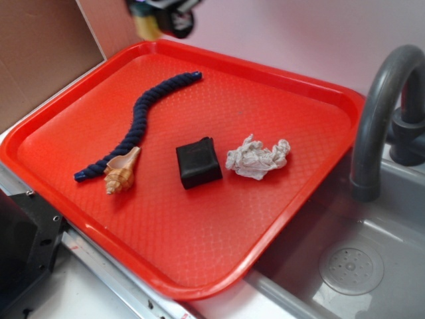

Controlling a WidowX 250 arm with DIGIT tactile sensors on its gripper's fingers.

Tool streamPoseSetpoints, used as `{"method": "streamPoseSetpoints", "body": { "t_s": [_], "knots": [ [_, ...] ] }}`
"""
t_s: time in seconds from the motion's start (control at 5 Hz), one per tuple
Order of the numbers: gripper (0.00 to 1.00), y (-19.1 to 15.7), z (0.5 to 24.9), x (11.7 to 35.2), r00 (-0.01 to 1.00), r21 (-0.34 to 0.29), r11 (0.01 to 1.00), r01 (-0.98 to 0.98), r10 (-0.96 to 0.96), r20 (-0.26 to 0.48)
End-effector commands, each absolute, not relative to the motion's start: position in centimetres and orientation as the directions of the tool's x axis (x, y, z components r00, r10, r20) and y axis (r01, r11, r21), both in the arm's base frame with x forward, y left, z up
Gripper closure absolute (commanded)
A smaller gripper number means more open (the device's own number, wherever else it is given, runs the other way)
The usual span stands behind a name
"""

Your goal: Grab the green sponge.

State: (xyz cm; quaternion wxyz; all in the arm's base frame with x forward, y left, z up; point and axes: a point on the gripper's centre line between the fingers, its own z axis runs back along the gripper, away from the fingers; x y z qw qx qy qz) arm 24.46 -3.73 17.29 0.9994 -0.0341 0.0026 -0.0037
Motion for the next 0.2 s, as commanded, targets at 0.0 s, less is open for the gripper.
{"method": "streamPoseSetpoints", "body": {
  "t_s": [0.0],
  "knots": [
    [0.28,-2.64,19.03,23.46,0.998,0.044,0.997,-0.059,0.060,-0.013]
  ]
}}
